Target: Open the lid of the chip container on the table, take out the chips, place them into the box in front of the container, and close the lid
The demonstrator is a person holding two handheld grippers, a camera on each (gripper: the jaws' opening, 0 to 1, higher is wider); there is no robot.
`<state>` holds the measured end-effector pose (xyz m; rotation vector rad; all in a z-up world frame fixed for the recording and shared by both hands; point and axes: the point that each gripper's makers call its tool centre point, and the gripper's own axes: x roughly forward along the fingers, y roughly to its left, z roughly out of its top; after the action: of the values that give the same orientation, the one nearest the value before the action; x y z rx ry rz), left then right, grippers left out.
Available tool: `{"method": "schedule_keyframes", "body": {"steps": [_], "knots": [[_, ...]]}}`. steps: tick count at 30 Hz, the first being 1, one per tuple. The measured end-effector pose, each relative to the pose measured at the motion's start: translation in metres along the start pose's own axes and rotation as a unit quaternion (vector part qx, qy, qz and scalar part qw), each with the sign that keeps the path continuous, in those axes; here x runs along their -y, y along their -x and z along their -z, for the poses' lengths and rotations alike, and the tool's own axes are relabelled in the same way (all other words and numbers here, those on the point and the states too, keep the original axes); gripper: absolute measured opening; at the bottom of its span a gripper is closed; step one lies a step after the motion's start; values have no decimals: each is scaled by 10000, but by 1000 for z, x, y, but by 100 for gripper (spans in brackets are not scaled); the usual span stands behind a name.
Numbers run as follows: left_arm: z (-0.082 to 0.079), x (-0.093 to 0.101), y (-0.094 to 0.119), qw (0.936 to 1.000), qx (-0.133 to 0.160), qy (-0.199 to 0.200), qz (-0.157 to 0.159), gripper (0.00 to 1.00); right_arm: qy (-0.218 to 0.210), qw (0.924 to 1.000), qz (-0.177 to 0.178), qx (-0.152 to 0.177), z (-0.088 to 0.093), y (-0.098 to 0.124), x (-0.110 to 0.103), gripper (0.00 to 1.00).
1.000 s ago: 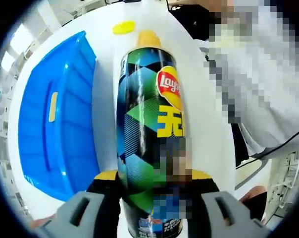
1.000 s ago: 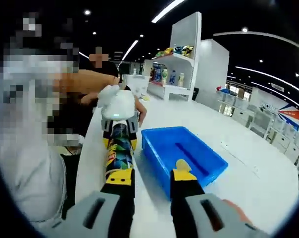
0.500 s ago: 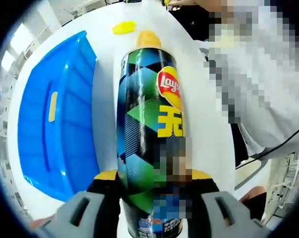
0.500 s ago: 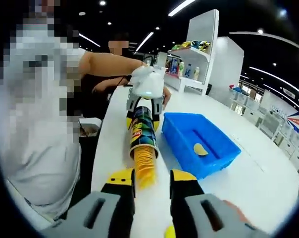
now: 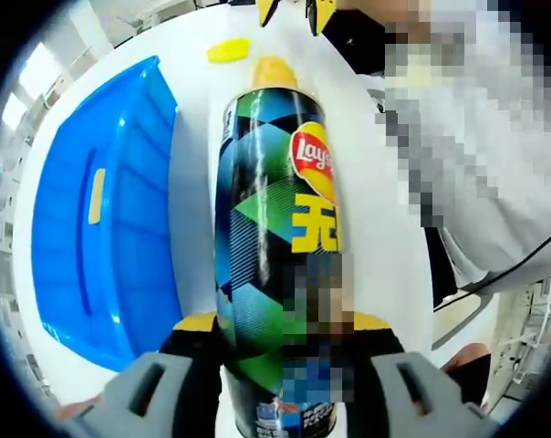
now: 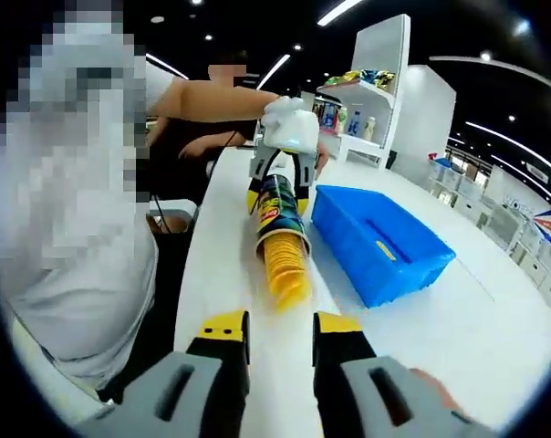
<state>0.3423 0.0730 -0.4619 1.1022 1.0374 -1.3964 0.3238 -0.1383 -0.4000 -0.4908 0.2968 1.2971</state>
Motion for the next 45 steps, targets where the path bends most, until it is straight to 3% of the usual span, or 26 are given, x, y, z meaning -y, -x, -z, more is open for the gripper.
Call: {"method": "schedule_keyframes", "body": {"steps": [11,29,33,45], "knots": [[0,0,0,10000,60,-19,10,52,-213,9990,55,398,8,0,-1,20],[0,0,0,10000,77,-25,-6,52,-326,9982,95,503,14,-10,-4,17],[0,0,0,10000,80,-27,0,52,-684,9953,115,677,10,-10,-3,17],[1,0,0,10000,88,-27,14,53,-477,9971,129,580,12,-17,0,12]]}}
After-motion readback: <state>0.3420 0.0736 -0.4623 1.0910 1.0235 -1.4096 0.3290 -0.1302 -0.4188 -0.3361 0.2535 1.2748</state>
